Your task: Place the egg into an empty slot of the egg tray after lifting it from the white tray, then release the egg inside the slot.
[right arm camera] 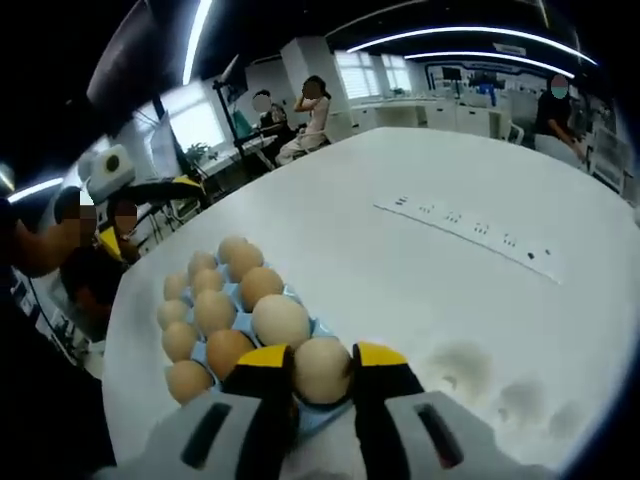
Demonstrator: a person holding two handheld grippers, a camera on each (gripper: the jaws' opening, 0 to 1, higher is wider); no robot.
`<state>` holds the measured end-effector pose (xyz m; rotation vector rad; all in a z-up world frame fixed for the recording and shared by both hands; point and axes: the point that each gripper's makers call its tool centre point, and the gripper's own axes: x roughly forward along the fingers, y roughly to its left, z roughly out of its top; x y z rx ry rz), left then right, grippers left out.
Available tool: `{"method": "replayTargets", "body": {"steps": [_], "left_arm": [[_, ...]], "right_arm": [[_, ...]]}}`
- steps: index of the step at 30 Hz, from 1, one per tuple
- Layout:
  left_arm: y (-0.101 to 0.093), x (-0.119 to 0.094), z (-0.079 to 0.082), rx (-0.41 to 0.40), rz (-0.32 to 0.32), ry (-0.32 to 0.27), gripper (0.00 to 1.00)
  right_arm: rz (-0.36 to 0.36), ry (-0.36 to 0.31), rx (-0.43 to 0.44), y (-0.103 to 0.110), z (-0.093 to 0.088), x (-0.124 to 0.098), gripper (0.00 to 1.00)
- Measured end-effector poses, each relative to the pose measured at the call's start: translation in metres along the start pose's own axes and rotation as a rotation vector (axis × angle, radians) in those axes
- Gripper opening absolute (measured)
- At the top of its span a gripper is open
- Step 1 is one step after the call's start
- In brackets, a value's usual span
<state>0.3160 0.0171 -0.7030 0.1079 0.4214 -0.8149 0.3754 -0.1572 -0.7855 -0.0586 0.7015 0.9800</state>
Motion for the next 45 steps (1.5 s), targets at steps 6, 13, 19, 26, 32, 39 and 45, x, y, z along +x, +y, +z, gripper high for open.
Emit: {"method": "replayTargets", "body": {"steps": [6, 13, 19, 26, 32, 39, 45], "left_arm": [[0.001, -0.001, -0.002, -0.002, 0.000, 0.006, 0.87], [0.000, 0.000, -0.003, -0.002, -0.002, 0.004, 0.87], [-0.003, 0.000, -0.003, -0.005, -0.012, -0.003, 0.88], [-0.010, -0.001, 0.002, -0.037, -0.032, -0.029, 0.99], [-0.018, -0.005, 0.003, -0.041, -0.039, -0.033, 0.99], [-0.031, -0.013, 0.009, -0.025, -0.030, -0.053, 0.99], [-0.049, -0.023, 0.016, -0.010, -0.028, -0.076, 0.99]], "right_arm": [[-0.021, -0.088, -0.002, -0.005, 0.004, -0.006, 0.28], [-0.035, -0.237, -0.042, -0.004, 0.016, -0.019, 0.48], [-0.063, -0.386, -0.095, 0.001, 0.032, -0.032, 0.83], [-0.087, -0.420, -0.137, 0.014, 0.031, -0.039, 0.98], [-0.094, -0.440, -0.150, 0.024, 0.033, -0.048, 1.00], [-0.135, -0.494, -0.167, 0.033, 0.037, -0.070, 1.00], [-0.142, -0.526, -0.184, 0.053, 0.034, -0.093, 0.99]]}}
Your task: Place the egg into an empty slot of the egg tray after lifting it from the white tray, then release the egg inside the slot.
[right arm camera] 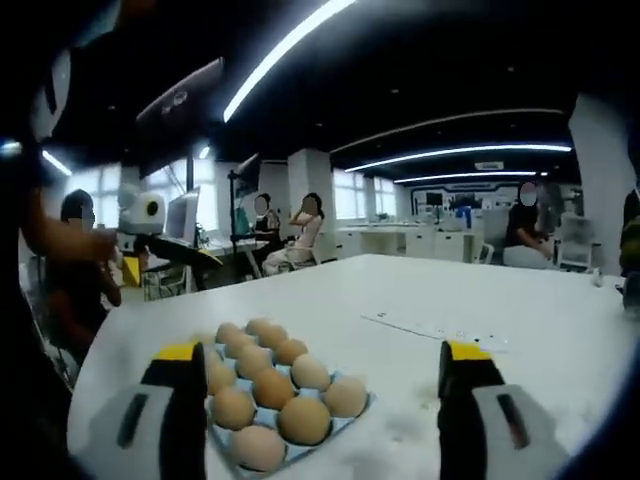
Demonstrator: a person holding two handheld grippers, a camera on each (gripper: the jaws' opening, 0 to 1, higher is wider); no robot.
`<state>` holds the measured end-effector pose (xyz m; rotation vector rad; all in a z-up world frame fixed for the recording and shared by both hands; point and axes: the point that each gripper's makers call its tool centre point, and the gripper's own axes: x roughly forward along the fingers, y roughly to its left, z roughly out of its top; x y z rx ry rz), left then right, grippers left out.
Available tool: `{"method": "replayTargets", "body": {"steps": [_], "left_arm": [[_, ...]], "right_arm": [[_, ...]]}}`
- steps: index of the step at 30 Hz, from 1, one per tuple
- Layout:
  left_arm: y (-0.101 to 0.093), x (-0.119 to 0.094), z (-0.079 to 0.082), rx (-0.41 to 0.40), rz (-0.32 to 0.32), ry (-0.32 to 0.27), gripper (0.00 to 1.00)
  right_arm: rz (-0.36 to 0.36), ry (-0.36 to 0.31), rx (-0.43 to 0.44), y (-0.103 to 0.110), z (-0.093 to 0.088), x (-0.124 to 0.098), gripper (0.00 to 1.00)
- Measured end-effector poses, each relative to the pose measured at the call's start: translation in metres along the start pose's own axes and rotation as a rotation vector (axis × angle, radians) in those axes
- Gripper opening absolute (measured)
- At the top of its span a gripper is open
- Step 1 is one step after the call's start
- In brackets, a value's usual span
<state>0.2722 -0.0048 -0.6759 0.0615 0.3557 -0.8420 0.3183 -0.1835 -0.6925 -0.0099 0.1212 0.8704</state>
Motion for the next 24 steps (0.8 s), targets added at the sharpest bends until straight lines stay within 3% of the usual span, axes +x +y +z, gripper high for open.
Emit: {"method": "replayTargets", "body": {"steps": [10, 14, 19, 24], "left_arm": [[-0.040, -0.025, 0.005, 0.031, 0.011, -0.043, 0.98], [-0.056, -0.037, 0.005, 0.046, 0.016, -0.055, 0.98], [-0.062, -0.048, 0.003, 0.049, 0.053, -0.077, 0.98], [-0.065, -0.052, 0.000, 0.045, 0.063, -0.087, 0.98]], "right_arm": [[-0.042, -0.075, -0.015, 0.031, 0.018, -0.052, 0.98], [-0.068, -0.071, -0.039, 0.041, 0.016, -0.071, 0.98], [-0.135, -0.094, -0.047, 0.043, 0.017, -0.087, 0.97], [-0.150, -0.109, -0.028, 0.044, 0.016, -0.090, 0.97]]}}
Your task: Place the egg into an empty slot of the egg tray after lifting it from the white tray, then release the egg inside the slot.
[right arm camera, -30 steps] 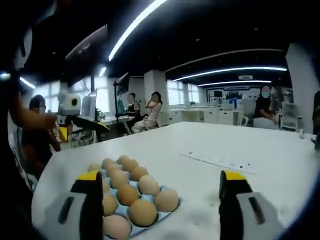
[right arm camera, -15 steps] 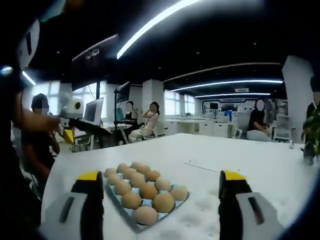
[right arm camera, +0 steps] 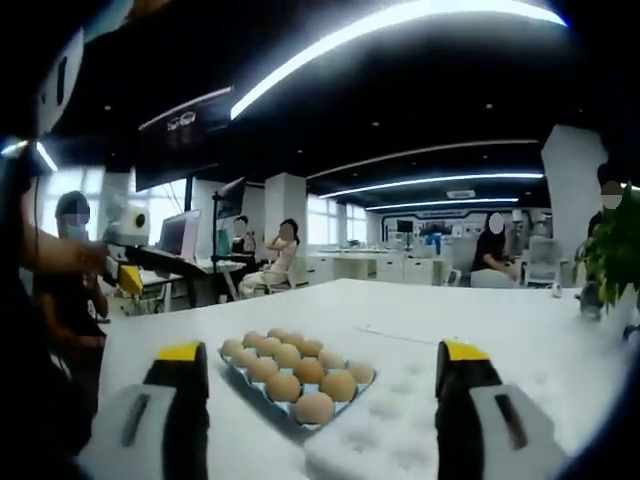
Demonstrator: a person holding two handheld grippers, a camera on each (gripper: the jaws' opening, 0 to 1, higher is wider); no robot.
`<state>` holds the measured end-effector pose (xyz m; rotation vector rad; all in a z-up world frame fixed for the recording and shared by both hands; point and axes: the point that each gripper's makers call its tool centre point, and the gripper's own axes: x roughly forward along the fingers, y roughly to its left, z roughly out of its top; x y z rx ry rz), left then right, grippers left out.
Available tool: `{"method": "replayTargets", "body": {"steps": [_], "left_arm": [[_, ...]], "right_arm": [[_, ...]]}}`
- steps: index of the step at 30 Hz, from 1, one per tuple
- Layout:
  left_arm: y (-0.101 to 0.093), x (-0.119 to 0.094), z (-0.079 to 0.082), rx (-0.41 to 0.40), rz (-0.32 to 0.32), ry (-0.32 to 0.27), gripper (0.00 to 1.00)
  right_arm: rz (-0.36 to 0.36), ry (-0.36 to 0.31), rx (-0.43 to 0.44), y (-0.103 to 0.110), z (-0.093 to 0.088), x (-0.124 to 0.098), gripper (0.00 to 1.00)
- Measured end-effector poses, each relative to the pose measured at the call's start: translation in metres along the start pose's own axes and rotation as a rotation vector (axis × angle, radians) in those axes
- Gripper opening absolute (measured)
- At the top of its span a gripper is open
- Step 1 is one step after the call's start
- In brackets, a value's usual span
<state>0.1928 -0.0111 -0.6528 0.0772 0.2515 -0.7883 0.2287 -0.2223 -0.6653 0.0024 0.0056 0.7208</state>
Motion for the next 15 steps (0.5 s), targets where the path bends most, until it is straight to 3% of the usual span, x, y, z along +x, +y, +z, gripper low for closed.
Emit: {"method": "replayTargets", "body": {"steps": [15], "left_arm": [[0.007, -0.002, 0.000, -0.016, 0.014, -0.016, 0.97]], "right_arm": [[-0.036, 0.000, 0.007, -0.015, -0.006, -0.001, 0.97]]}}
